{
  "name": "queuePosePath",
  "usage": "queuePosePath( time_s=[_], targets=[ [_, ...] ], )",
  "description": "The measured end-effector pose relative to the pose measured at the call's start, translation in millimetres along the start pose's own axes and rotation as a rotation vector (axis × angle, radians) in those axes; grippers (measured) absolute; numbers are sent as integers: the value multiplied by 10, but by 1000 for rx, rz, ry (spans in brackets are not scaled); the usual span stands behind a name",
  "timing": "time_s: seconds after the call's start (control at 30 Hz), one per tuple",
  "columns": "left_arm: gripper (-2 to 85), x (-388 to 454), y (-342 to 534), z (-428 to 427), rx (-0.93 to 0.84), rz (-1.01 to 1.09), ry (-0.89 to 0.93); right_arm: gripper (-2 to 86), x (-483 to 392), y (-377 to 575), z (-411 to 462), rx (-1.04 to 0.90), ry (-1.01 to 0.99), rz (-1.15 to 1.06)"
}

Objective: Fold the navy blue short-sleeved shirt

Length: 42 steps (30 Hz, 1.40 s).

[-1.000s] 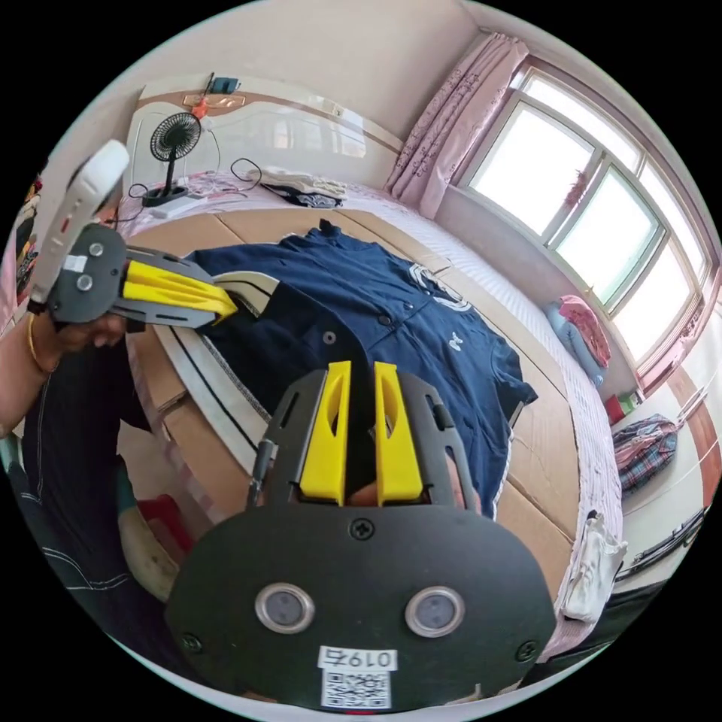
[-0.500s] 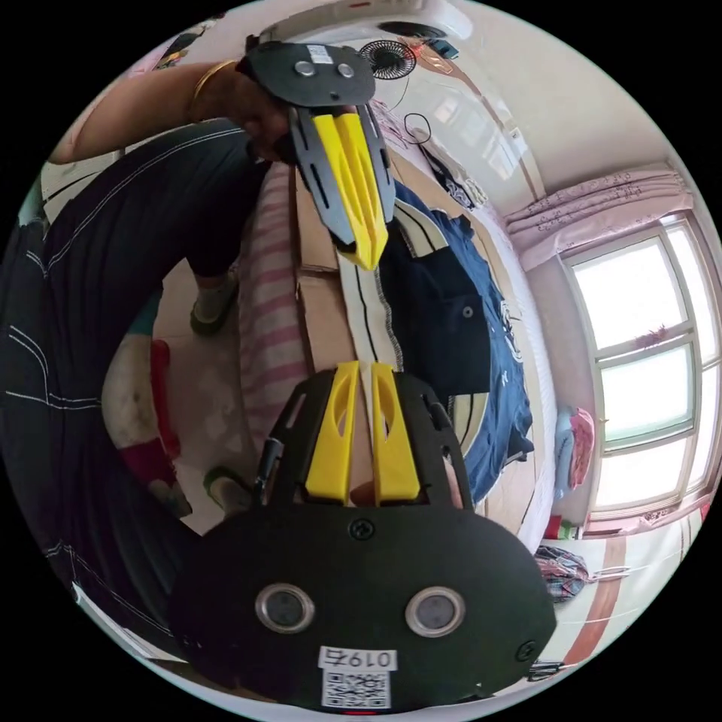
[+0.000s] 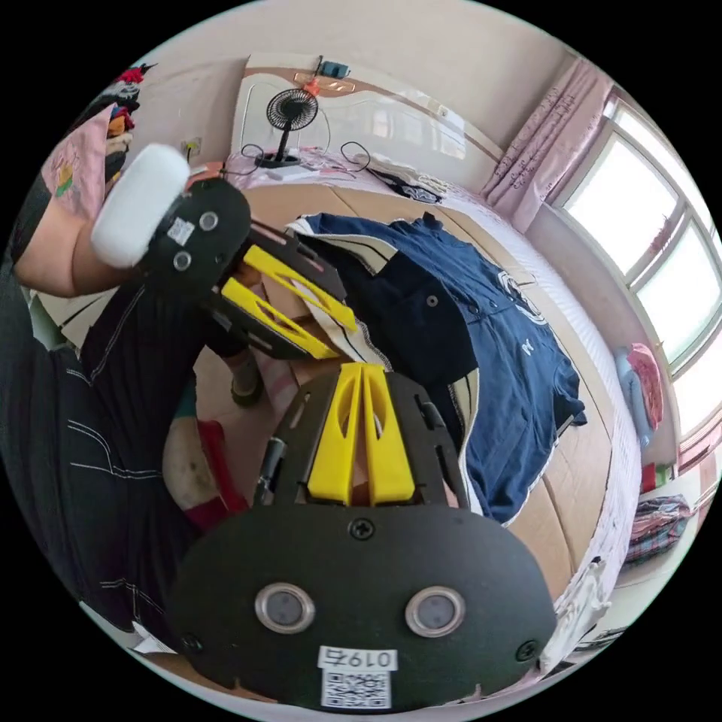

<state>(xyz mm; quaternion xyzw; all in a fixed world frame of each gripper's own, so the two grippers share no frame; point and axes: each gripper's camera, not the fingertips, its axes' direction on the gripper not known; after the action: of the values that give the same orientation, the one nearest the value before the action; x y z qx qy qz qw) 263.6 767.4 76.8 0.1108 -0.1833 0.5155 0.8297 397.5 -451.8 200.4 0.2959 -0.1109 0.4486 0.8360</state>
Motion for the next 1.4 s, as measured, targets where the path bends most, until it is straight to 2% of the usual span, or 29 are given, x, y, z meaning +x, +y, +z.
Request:
queuePosePath(
  time_s=[0.1, 0.17, 0.27, 0.37, 0.4, 0.43, 0.47, 0.53, 0.67, 0.7, 0.77, 0.9, 1.1, 1.17, 1.3, 1.4],
  targets=[
    [25, 78, -86, 72, -15, -23, -83, -5, 120, 48, -91, 48, -22, 62],
    [16, 72, -95, 89, -19, -62, -115, 6, 25, 78, -89, 47, 40, 21],
    [10, -15, -49, 48, 8, -142, -45, 94, -198, 132, -79, 58, 133, -50],
    [7, -73, -2, 3, 33, -188, -1, 127, -338, 119, 97, -5, 172, -88],
    [7, -74, -4, 0, 35, -194, 3, 125, -357, 112, 150, -22, 191, -91],
    [7, -67, -9, 5, 32, -190, 5, 84, -374, 95, 264, -61, 275, -75],
    [7, -42, -20, 19, 26, -173, 0, 5, -377, 89, 348, -72, 400, -46],
    [6, 6, -33, 33, 18, -138, -9, -4, -360, 99, 389, -55, 488, -35],
    [6, 71, -13, -55, 27, -75, 59, -9, -139, 140, 237, -63, 197, 0],
    [7, 97, 8, 37, -23, -46, 140, -9, -104, 158, 250, -77, 168, 1],
    [8, 122, 58, 81, -15, -65, 162, -10, 13, 239, 297, -78, 108, 38],
    [19, 145, 72, 25, 29, -176, 100, -10, 26, 266, 289, -52, 139, 55],
    [45, 527, 111, 65, -130, -49, -215, -10, 52, 334, 268, -24, 177, 65],
    [36, 616, 130, 53, -145, -18, -262, -10, 72, 357, 269, -10, 185, 76],
    [13, 617, 188, 107, -210, -57, -305, -10, 28, 359, 324, -22, 232, 57],
    [7, 609, 219, 96, -220, -30, -167, -9, -78, 344, 421, -76, 259, -8]
  ],
)
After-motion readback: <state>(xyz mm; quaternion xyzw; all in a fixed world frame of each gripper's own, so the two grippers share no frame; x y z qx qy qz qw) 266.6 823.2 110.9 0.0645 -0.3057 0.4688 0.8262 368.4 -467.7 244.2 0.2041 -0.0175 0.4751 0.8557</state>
